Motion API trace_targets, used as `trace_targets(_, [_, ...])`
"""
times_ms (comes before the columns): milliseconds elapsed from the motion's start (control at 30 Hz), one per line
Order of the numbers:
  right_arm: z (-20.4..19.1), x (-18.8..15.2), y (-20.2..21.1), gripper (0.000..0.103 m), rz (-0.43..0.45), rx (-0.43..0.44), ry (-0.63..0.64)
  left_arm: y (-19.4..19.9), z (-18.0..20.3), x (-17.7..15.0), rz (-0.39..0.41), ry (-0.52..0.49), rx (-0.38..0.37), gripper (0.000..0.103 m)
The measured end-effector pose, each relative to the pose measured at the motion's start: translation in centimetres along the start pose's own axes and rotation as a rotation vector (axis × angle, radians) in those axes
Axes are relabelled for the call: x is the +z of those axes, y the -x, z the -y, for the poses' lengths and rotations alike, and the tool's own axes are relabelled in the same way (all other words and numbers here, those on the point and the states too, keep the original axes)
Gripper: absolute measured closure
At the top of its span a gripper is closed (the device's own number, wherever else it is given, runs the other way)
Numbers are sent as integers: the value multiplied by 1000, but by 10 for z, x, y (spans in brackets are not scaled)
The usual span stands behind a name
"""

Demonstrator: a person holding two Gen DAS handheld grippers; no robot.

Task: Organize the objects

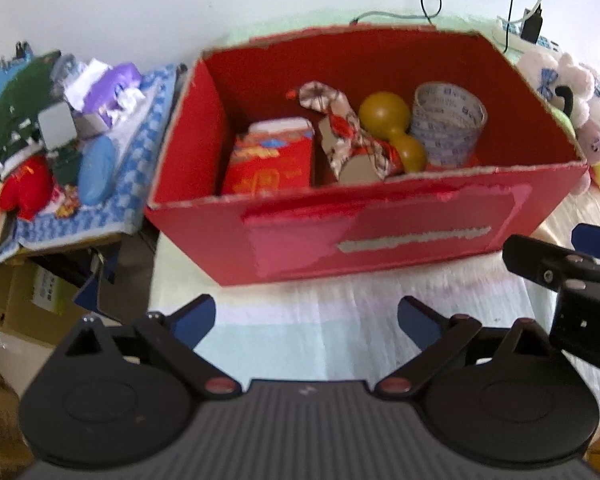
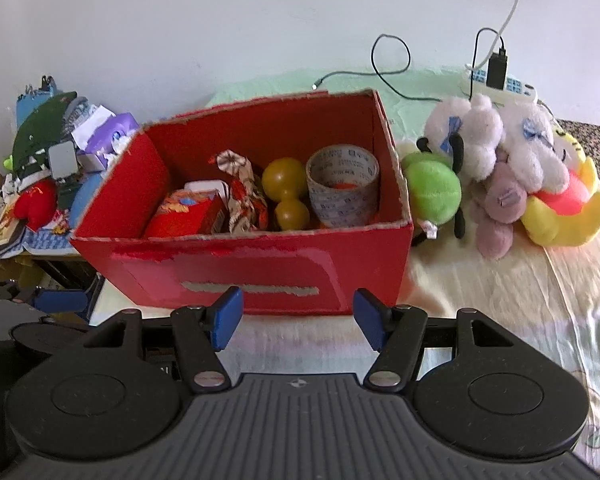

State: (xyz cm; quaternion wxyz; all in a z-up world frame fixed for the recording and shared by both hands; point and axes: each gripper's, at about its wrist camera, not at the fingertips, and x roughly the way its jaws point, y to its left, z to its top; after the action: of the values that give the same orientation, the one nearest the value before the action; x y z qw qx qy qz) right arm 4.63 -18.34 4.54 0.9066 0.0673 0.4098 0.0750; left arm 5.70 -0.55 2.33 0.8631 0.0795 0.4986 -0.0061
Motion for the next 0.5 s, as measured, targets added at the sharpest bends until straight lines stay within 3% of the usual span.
trace_targets(500, [-3,43,9,39,126,-1,-7,27,-13,52,186,22,52,4])
